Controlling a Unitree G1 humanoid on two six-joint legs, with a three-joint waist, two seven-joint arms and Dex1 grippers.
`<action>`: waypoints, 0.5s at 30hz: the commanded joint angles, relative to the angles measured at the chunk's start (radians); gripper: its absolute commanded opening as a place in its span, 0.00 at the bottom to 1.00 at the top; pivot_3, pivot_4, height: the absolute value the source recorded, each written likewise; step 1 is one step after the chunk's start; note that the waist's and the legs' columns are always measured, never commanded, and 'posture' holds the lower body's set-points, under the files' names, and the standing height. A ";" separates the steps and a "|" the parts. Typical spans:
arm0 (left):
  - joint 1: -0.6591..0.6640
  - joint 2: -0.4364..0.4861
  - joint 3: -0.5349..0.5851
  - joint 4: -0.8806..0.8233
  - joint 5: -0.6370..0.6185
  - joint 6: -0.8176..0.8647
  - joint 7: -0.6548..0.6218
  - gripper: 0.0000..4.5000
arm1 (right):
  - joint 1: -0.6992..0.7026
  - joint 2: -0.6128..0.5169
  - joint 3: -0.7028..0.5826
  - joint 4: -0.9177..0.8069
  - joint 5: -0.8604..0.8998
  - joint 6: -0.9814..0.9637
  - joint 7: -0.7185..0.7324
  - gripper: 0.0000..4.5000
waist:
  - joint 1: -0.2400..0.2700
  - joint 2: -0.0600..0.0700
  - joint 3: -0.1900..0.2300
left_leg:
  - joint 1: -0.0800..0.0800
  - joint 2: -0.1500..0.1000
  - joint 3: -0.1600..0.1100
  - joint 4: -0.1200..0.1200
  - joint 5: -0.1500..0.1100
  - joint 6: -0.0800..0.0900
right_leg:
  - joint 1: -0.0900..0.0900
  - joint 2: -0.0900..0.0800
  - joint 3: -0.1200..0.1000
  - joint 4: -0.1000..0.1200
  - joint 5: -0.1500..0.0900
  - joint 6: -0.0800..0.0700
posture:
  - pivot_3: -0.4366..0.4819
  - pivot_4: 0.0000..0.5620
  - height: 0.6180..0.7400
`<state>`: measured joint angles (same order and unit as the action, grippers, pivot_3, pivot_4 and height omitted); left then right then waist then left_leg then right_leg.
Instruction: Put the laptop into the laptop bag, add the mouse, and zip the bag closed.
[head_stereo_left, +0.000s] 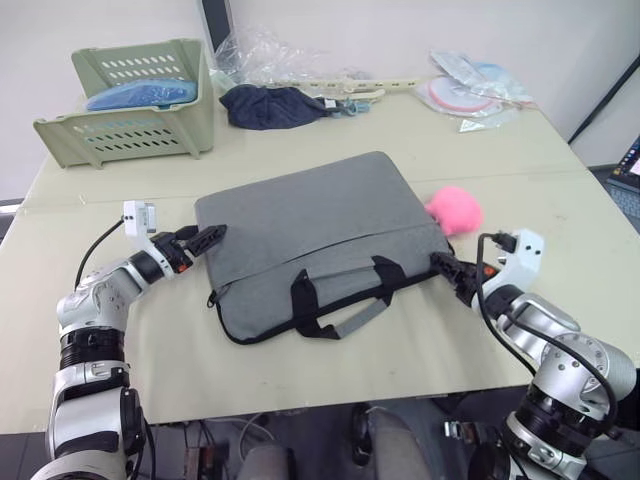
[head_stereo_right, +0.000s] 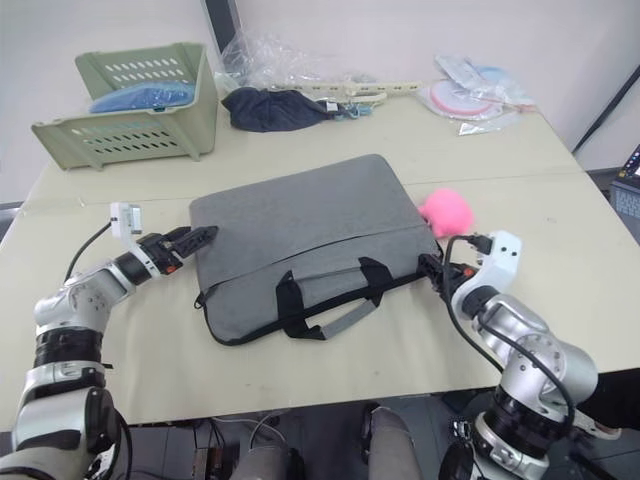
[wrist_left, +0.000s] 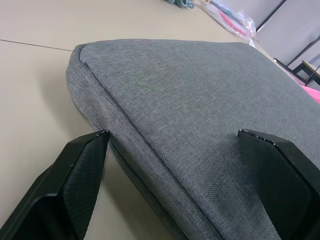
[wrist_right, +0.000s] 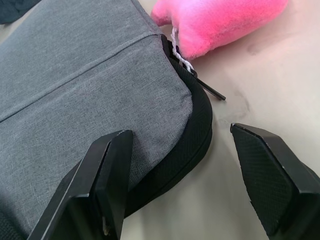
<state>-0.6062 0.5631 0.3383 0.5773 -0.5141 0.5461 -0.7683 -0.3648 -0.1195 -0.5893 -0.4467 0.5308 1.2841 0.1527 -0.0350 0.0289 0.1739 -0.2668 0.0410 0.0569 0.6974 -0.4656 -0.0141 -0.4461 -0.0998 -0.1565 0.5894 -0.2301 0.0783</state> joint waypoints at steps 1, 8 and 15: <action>-0.014 0.004 0.038 0.021 -0.011 0.011 0.040 0.98 | 0.012 -0.002 0.012 -0.009 0.015 -0.031 -0.014 0.77 | -0.001 0.000 0.000 | 0.000 0.000 0.000 0.000 0.000 0.000 | 0.000 0.000 0.000 0.000 0.000 0.000 | 0.48 0.27 1.00; -0.007 -0.002 0.037 0.029 -0.004 0.053 0.071 0.98 | 0.026 -0.012 0.034 -0.004 0.023 -0.053 -0.019 0.77 | -0.004 0.000 0.000 | 0.001 0.000 0.001 0.000 0.000 0.000 | 0.000 0.000 0.001 0.001 0.000 0.000 | 0.48 0.27 1.00; -0.002 -0.020 0.032 0.012 -0.011 0.084 0.082 0.49 | 0.030 -0.018 0.037 0.014 0.024 -0.068 -0.024 0.77 | -0.005 -0.001 -0.001 | 0.002 0.000 0.001 0.001 0.000 0.000 | 0.000 0.000 0.002 0.002 0.000 0.000 | 0.48 0.27 1.00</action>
<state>-0.6214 0.5482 0.3770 0.5886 -0.5361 0.6090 -0.7096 -0.3415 -0.1253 -0.5531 -0.4281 0.5417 1.2266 0.1446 -0.0398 0.0282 0.1730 -0.2650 0.0410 0.0584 0.6981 -0.4656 -0.0141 -0.4455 -0.0999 -0.1547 0.5912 -0.2300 0.0783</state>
